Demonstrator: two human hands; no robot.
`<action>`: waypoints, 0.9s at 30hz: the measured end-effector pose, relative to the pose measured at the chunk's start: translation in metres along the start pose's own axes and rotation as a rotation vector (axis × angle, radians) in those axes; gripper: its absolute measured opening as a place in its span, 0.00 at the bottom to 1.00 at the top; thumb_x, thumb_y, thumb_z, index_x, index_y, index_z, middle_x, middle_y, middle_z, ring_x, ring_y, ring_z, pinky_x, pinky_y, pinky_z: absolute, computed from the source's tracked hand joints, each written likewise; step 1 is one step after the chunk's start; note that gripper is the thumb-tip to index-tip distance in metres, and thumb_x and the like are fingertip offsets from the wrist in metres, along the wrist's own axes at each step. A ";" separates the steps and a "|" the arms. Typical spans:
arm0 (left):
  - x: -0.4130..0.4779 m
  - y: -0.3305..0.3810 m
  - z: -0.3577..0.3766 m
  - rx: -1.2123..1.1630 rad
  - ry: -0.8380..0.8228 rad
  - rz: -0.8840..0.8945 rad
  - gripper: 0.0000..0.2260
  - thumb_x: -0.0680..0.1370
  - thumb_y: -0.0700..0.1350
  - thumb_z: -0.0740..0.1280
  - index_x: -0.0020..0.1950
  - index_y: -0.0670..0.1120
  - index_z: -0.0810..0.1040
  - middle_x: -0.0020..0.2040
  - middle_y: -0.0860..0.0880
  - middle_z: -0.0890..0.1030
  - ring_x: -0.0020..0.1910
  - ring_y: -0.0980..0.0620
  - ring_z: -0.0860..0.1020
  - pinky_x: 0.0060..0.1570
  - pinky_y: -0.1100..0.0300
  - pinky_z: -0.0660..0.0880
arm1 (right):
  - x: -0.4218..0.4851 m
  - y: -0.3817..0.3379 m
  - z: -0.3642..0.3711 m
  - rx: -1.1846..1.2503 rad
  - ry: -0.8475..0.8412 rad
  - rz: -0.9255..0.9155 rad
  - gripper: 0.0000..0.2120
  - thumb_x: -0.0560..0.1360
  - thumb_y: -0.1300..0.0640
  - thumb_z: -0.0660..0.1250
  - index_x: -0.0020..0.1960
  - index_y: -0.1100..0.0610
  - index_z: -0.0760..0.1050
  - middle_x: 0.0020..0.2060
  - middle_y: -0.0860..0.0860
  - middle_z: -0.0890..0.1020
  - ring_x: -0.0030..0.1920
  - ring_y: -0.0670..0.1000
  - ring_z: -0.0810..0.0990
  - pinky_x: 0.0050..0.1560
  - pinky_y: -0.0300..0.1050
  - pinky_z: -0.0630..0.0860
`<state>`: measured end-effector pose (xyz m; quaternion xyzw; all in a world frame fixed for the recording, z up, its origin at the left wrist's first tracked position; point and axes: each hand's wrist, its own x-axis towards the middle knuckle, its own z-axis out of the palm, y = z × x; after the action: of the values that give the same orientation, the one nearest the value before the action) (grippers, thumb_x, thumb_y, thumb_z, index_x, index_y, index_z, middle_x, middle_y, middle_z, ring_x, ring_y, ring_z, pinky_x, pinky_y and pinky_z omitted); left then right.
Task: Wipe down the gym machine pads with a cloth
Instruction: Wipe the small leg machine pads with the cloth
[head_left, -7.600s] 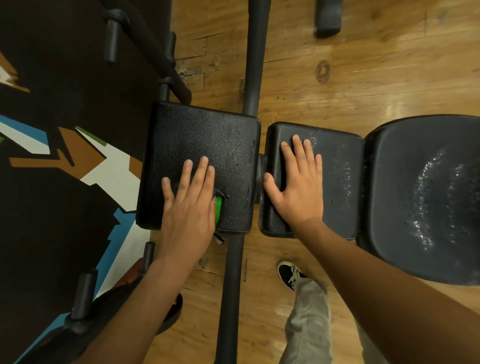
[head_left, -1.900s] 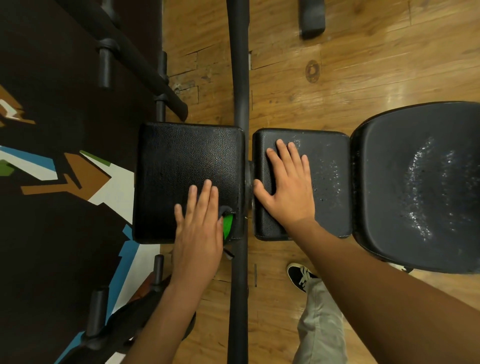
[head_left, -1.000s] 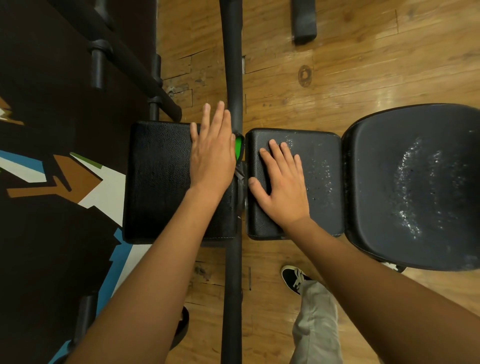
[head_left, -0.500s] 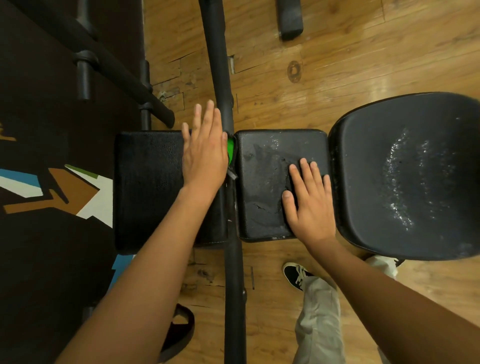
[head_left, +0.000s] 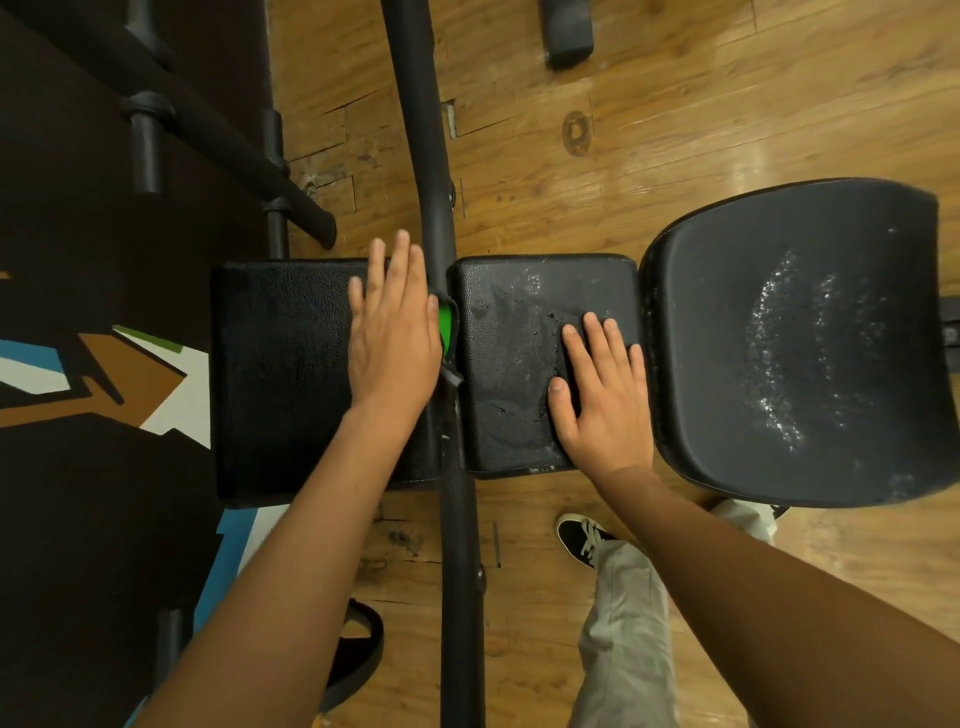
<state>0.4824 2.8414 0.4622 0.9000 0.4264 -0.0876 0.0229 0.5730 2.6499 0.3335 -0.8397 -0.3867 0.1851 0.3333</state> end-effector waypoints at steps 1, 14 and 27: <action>0.011 0.000 0.000 0.009 -0.002 0.010 0.24 0.87 0.47 0.52 0.83 0.44 0.55 0.84 0.47 0.51 0.83 0.47 0.44 0.81 0.45 0.46 | 0.000 0.000 0.000 -0.002 0.001 0.000 0.27 0.84 0.47 0.54 0.81 0.53 0.61 0.82 0.52 0.59 0.83 0.52 0.50 0.81 0.60 0.49; -0.074 -0.006 0.003 -0.042 -0.042 -0.035 0.25 0.87 0.46 0.54 0.83 0.44 0.52 0.84 0.47 0.50 0.82 0.48 0.44 0.80 0.46 0.48 | 0.000 0.001 0.001 0.016 0.023 -0.005 0.27 0.83 0.46 0.55 0.81 0.54 0.63 0.81 0.52 0.61 0.83 0.53 0.51 0.81 0.60 0.49; 0.043 0.001 -0.005 0.045 0.020 0.018 0.23 0.87 0.44 0.52 0.83 0.43 0.54 0.84 0.45 0.50 0.83 0.47 0.45 0.81 0.46 0.47 | 0.001 0.000 0.000 0.012 0.014 0.005 0.27 0.83 0.47 0.56 0.81 0.53 0.62 0.82 0.51 0.59 0.83 0.52 0.50 0.82 0.59 0.48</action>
<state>0.5103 2.8746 0.4594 0.9050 0.4162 -0.0880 -0.0010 0.5735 2.6505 0.3330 -0.8399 -0.3814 0.1824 0.3405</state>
